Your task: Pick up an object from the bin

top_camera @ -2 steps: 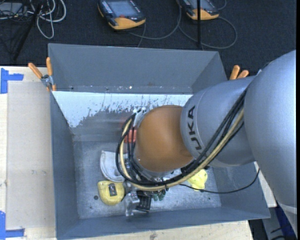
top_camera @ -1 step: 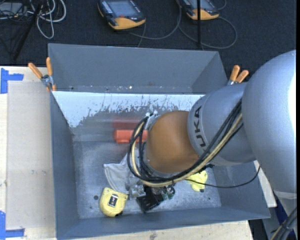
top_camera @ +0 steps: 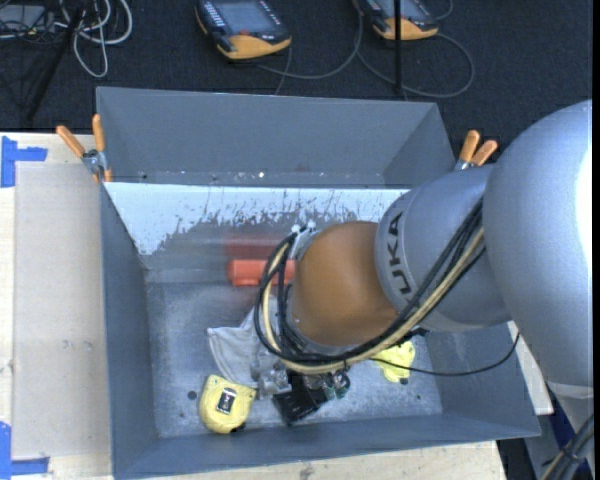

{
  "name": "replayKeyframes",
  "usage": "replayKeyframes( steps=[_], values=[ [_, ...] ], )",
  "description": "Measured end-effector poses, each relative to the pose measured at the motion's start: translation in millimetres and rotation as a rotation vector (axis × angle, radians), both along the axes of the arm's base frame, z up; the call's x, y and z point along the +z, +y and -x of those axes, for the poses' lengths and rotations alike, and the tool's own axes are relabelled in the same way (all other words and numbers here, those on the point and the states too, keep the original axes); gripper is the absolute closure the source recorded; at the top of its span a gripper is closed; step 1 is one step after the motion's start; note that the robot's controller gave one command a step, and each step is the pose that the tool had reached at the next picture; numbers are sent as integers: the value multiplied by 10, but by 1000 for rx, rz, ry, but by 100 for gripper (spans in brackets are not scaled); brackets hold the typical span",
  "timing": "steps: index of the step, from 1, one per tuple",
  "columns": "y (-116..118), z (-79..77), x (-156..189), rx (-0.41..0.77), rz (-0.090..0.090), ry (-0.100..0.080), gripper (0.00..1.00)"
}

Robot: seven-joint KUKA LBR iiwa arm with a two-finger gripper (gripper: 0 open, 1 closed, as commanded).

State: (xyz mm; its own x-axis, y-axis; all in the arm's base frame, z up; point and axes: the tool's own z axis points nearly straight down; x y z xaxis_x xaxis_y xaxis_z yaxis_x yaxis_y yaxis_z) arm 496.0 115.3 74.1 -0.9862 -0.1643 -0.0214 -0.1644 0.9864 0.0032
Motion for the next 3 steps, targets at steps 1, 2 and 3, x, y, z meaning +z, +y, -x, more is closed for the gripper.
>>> replayKeyframes(
  steps=[1, 2, 3],
  values=[
    [-86, 172, 338, 52, 8, 24, 100],
    [-187, 162, 1019, 79, 8, 25, 100],
    [-431, 37, 37, 357, 9, 20, 0]
  ],
)
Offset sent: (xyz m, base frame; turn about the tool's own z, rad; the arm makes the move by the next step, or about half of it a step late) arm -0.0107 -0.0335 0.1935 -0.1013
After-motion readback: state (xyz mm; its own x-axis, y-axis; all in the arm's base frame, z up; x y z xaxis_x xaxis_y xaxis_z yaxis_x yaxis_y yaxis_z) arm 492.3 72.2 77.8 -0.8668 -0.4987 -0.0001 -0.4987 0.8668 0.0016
